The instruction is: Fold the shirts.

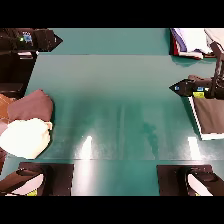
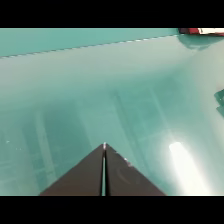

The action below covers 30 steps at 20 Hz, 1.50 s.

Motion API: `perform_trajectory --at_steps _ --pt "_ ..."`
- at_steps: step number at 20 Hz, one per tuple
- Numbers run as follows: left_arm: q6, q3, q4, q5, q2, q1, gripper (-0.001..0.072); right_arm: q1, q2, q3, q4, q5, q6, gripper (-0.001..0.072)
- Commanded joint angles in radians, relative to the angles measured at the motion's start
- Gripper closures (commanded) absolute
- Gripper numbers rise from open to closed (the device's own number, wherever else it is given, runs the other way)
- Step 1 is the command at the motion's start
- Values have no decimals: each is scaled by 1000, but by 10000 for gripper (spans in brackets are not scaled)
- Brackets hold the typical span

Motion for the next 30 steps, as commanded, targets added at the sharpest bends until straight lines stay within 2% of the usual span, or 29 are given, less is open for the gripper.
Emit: perform_trajectory --at_steps 1,13,16,18,19,20,21,23,25,27,30 --pt "0 0 0 1 0 0 682 1 6 0 1 -14 1 693" --pt "-1 0 -22 2 0 0 682 1 6 0 2 -13 1 693" --pt "0 0 -20 81 0 0 682 1 6 0 2 -13 1 693" --pt "29 0 54 84 0 0 678 1 6 0 2 -13 1 693" --pt "45 0 146 65 0 0 454 1 6 0 2 -13 1 693" --pt "12 0 252 41 -2 0 164 1 6 0 2 -13 1 693" --pt "-50 -5 374 11 -8 3 140 1 6 0 2 -14 1 692" --pt "-132 -59 623 -31 -26 3 143 1 6 0 2 -14 2 692" --pt "-187 -164 763 -56 -52 3 143 1 6 0 5 -13 11 693" --pt "-196 -282 768 -49 -89 32 143 1 6 0 4 -17 12 692" --pt "-265 -420 763 -43 -151 117 142 1 6 0 4 -19 12 692"
